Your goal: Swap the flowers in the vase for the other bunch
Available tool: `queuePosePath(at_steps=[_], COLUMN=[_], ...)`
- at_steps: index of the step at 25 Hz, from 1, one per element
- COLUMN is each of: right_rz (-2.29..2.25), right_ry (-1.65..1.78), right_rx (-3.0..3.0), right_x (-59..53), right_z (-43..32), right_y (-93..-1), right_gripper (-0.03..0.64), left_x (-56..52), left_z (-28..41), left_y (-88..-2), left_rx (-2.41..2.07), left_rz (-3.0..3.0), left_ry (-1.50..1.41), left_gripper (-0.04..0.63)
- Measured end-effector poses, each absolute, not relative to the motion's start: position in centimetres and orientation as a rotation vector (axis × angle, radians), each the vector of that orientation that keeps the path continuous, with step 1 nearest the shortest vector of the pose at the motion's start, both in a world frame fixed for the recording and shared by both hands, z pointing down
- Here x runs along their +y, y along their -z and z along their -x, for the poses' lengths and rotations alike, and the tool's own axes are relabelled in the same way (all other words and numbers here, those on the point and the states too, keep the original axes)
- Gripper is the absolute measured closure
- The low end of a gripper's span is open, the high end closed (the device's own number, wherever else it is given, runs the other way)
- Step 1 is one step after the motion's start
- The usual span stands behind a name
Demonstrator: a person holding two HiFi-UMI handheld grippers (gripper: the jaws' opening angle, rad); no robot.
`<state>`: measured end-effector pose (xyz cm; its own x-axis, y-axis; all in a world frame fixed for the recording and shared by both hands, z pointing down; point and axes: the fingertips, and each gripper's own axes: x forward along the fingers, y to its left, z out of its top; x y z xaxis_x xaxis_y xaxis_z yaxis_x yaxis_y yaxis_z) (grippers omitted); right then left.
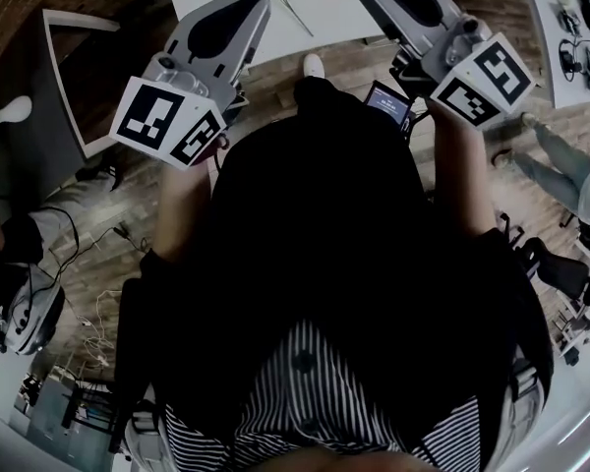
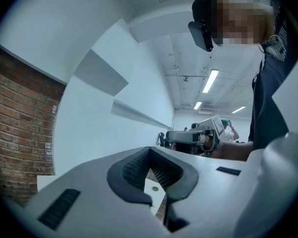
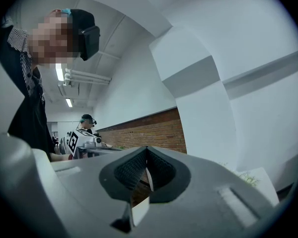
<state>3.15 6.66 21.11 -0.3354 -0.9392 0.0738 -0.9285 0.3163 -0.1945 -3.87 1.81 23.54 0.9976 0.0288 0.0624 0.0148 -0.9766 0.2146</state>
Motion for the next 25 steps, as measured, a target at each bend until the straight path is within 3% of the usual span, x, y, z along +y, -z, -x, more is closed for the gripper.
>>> queuePosePath(at_steps=[8,25], right_rz=[1.704,1.536], right_ry=[0.326,0.396], right_rx=[2.549,2.563], right_x=[1.3,-4.7], right_z=[-13.5,-22.9], right_y=[-20.2,-23.7], right_gripper=[0.614,0.614], left_x=[-2.2,-8.2], left_z=[-6.4,-12.9], left_y=[-22.4,-25.3], left_rx=[-0.007,-0.219], left_rz=[-2.914,-2.839], left_ry=[-0.11,-0.279], left_gripper=[0.589,0.589])
